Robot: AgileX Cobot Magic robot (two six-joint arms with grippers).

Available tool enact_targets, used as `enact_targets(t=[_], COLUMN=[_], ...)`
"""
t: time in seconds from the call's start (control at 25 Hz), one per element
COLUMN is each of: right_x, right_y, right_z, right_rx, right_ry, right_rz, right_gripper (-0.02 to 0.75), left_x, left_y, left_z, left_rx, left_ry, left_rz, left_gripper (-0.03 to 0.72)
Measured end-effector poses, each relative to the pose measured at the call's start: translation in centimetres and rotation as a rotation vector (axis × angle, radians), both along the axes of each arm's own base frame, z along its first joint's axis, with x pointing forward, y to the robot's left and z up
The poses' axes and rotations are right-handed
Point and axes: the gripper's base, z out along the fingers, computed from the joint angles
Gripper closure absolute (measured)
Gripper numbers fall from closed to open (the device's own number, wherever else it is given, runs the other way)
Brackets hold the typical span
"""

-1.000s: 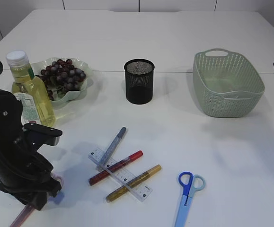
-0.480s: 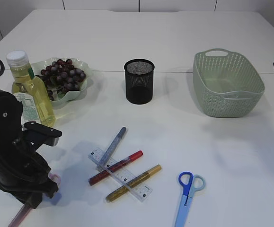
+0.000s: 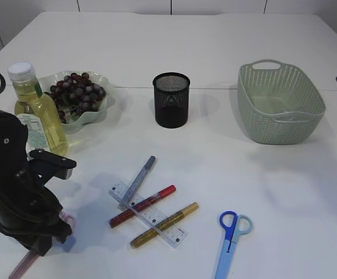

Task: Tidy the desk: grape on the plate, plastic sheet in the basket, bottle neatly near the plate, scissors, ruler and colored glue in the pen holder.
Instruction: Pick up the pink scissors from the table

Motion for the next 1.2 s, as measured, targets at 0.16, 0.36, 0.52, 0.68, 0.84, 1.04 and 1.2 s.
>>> enact_targets(t=[0.16, 0.36, 0.52, 0.68, 0.84, 1.04, 1.2], right_x=[0.0, 0.0, 0.0, 0.02, 0.02, 0.02, 0.02], right_y=[0.0, 0.0, 0.0, 0.0, 0.0, 0.0, 0.0], right_z=[0.0, 0.0, 0.0, -0.02, -0.02, -0.02, -0.02], right_rx=[0.0, 0.0, 0.0, 0.0, 0.0, 0.0, 0.0], right_ry=[0.0, 0.0, 0.0, 0.001, 0.001, 0.001, 0.001], right_rz=[0.0, 0.0, 0.0, 0.0, 0.0, 0.0, 0.0], right_gripper=[0.207, 0.207, 0.207, 0.207, 0.207, 0.207, 0.207], left_x=[0.01, 0.01, -0.04, -0.1, -0.1, -0.11, -0.11], left_y=[-0.01, -0.01, -0.03, -0.04, -0.06, -0.08, -0.08], left_z=[0.0, 0.0, 0.63, 0.82, 0.82, 0.82, 0.82], left_rx=[-0.001, -0.001, -0.011, -0.015, -0.017, -0.019, -0.019], left_ry=[-0.001, -0.001, -0.013, -0.012, -0.012, -0.012, -0.012], left_rz=[0.0, 0.0, 0.005, 0.01, 0.012, 0.013, 0.013], left_gripper=[0.519, 0.519, 0.519, 0.519, 0.52, 0.52, 0.52])
